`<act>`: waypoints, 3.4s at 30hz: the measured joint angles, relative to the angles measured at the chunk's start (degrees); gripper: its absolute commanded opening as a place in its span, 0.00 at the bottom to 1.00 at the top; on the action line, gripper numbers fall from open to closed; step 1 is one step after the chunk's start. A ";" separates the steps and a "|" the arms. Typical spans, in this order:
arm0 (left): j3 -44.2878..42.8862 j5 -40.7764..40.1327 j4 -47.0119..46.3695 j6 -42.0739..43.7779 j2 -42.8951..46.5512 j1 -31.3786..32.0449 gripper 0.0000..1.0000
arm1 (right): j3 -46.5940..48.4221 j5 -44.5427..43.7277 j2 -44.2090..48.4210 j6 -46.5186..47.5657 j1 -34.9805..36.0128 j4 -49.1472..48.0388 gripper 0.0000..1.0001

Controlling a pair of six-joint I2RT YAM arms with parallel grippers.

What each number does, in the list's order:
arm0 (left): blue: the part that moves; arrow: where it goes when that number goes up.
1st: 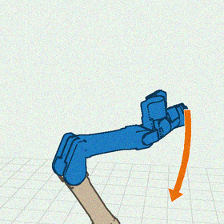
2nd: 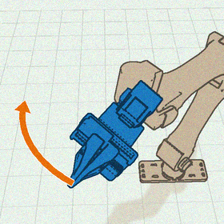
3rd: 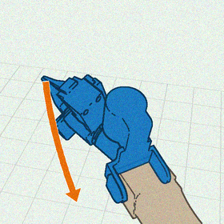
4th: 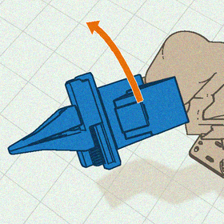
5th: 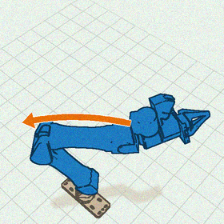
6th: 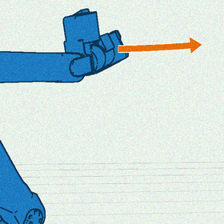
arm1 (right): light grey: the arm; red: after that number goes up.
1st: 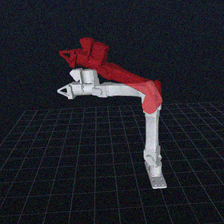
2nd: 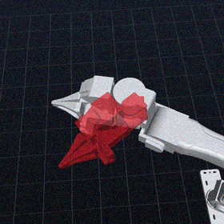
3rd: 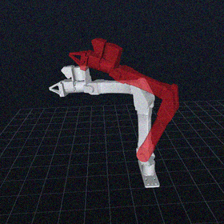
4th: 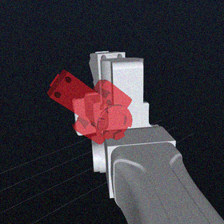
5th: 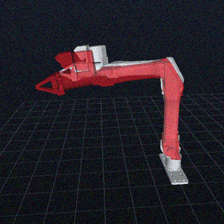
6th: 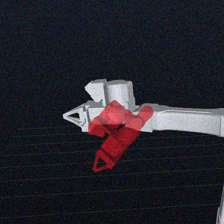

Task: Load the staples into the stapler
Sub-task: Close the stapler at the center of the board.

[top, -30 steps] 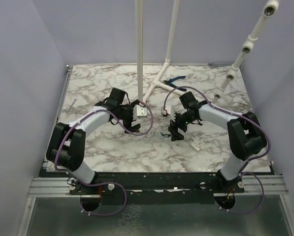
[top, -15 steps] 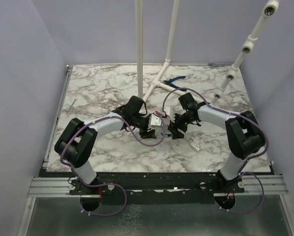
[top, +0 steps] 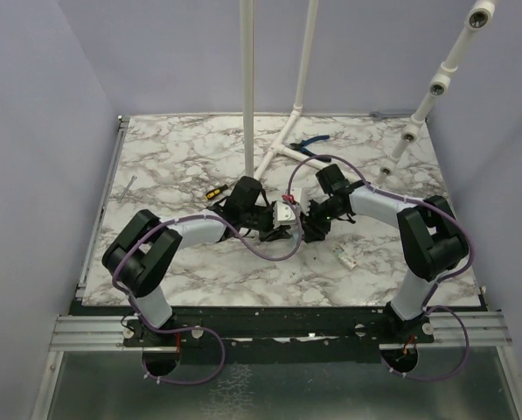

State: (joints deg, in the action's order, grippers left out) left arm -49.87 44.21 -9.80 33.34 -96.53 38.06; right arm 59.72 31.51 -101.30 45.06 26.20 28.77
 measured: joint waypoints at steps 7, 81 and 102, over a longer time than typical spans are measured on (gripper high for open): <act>0.35 -4.24 -5.79 -5.55 -2.01 2.89 0.32 | -0.04 1.53 -0.28 -1.73 -0.02 -0.61 0.44; -4.26 -35.98 -3.82 -29.70 -9.53 9.40 0.53 | -1.92 -0.76 3.37 -7.93 -6.86 3.58 0.70; -6.71 -31.45 1.79 -22.69 -9.79 8.70 0.00 | -3.30 0.24 4.24 -9.51 -7.04 3.41 0.74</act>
State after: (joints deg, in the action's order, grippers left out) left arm -56.58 12.75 -8.01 10.66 -106.32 46.76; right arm 56.42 31.75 -97.06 35.55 19.16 32.18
